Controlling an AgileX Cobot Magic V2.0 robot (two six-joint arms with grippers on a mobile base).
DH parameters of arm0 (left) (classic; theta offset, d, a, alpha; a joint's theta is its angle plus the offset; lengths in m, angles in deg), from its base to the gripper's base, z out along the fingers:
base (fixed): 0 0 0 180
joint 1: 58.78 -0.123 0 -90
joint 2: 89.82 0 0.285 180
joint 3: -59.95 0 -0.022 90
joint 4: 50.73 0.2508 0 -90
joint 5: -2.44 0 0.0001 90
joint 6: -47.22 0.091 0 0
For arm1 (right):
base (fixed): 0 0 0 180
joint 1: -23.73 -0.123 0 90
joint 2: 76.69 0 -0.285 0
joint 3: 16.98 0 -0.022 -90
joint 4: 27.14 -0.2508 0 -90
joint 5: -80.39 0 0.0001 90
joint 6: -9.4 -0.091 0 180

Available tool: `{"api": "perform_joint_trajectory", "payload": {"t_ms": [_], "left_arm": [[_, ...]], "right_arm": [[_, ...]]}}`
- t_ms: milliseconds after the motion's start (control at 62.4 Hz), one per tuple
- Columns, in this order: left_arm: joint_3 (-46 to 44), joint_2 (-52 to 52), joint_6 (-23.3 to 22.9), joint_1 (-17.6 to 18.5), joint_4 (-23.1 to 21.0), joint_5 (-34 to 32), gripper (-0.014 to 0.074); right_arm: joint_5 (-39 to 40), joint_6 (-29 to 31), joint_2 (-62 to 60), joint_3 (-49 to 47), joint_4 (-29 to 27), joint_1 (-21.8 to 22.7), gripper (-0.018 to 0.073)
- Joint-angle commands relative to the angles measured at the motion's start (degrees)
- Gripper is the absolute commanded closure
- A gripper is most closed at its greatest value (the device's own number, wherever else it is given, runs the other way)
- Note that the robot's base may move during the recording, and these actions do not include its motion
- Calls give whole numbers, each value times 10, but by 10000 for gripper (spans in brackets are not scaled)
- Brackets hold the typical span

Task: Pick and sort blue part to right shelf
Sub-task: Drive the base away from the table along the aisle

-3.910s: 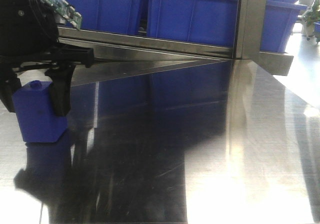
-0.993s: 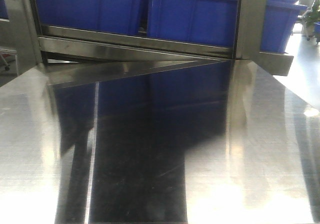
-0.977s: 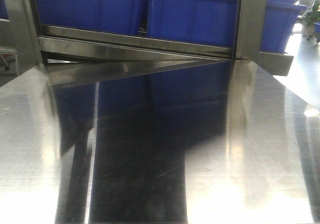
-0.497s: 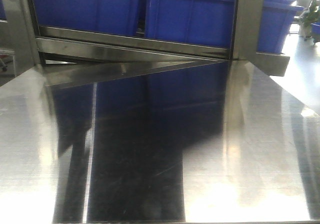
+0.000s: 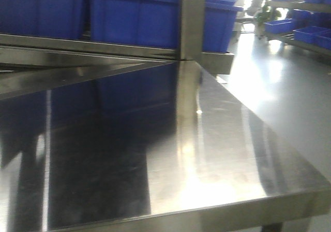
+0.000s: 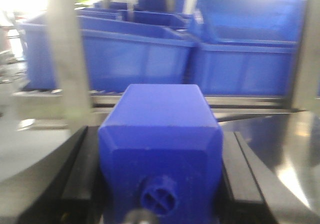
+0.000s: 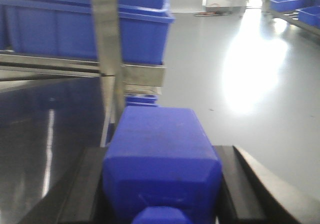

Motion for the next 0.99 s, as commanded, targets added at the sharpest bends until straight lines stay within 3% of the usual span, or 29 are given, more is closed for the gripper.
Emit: {"api": "perform_joint_trajectory", "payload": {"t_ms": [0,977], "left_arm": [[-17,-4,1,-1,1,-49,317],[-17,-4,1,-1,1,-49,317]], "right_arm": [[59,4,4,-18,7,2,120],[59,4,4,-18,7,2,120]]}}
